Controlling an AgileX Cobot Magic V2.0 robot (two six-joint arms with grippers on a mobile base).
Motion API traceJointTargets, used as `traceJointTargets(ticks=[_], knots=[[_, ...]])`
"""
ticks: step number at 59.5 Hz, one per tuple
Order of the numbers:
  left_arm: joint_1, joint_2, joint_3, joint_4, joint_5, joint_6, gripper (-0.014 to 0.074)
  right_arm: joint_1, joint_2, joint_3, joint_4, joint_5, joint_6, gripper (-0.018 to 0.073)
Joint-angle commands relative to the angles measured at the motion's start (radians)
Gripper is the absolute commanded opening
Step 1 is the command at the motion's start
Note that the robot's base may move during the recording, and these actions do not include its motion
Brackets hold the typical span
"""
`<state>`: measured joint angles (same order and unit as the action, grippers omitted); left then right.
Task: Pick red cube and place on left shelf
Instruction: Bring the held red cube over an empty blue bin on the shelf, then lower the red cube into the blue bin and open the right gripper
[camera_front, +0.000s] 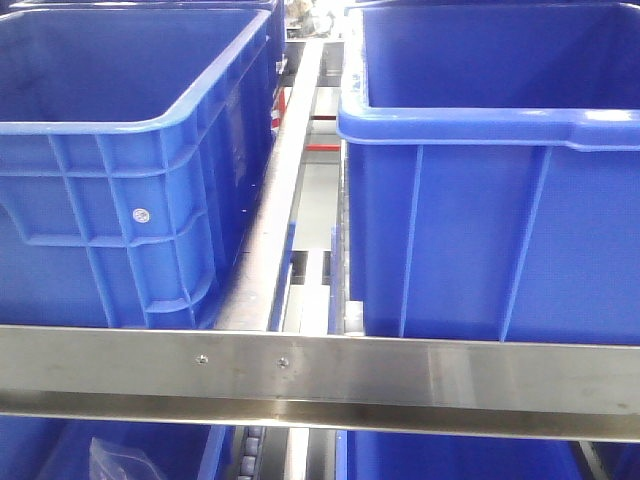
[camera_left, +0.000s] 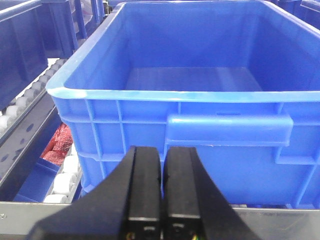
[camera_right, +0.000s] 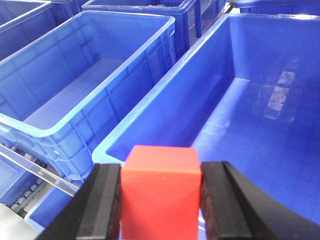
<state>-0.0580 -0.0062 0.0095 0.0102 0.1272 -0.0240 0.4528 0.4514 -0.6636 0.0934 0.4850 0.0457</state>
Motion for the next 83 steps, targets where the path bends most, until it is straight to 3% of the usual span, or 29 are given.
traceJointTargets(ticks=[1, 22, 33, 69, 83], knots=[[-0.005, -0.015, 0.023, -0.004, -0.088, -0.001, 0.0102, -0.008, 0.004, -0.027, -0.005, -0.091, -0.007, 0.0057], [-0.005, -0.015, 0.023, -0.004, -0.088, -0.001, 0.0102, -0.008, 0.004, -0.027, -0.005, -0.099, -0.007, 0.0057], [-0.005, -0.015, 0.023, -0.004, -0.088, -0.001, 0.0102, -0.008, 0.024, -0.029, -0.005, -0.171, -0.007, 0.0057], [-0.005, -0.015, 0.023, -0.004, -0.088, -0.001, 0.0102, -0.009, 0.546, -0.225, -0.044, -0.388, -0.007, 0.0057], [-0.005, -0.015, 0.023, -0.004, -0.088, -0.001, 0.0102, -0.069, 0.647, -0.282, -0.046, -0.404, -0.007, 0.007]])
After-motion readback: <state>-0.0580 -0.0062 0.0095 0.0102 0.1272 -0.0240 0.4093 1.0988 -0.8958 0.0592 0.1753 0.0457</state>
